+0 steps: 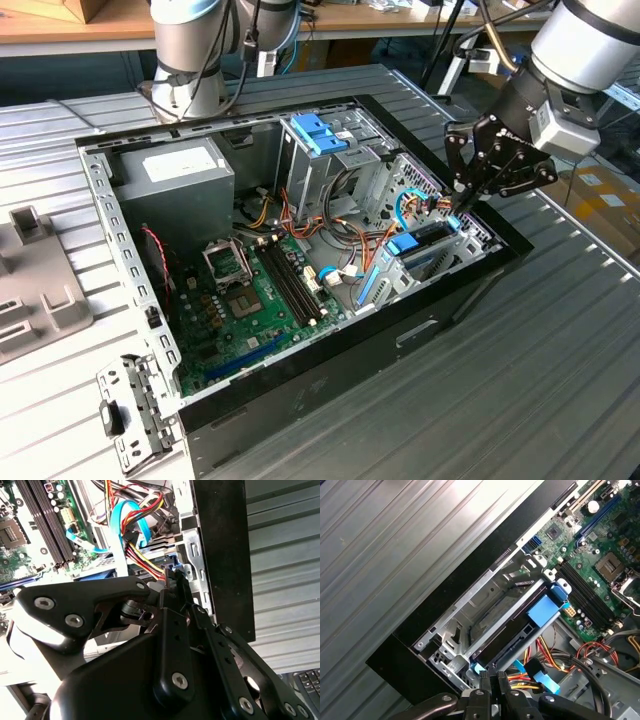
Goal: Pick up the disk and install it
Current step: 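Insert the first disk wire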
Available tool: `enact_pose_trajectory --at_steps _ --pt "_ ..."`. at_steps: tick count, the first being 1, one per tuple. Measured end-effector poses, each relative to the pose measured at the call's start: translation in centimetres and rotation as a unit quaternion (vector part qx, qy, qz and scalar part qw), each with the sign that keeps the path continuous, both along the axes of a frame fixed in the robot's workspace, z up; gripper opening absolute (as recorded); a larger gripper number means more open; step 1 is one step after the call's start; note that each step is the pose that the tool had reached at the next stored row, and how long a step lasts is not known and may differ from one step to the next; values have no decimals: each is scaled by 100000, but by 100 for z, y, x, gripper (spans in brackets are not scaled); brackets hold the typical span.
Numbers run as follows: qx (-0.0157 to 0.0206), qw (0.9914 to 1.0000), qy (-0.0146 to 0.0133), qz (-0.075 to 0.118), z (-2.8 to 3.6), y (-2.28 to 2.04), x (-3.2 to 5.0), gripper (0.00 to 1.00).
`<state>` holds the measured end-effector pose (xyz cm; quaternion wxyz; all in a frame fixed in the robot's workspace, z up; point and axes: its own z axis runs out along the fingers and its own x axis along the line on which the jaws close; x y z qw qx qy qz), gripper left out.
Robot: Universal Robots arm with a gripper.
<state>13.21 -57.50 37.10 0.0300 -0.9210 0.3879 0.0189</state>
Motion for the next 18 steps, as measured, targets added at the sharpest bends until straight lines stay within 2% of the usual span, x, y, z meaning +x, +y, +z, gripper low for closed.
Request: enact_pose_trajectory --at_steps 18 --pt "1 100000 2 -52 -5 0 -178 17"
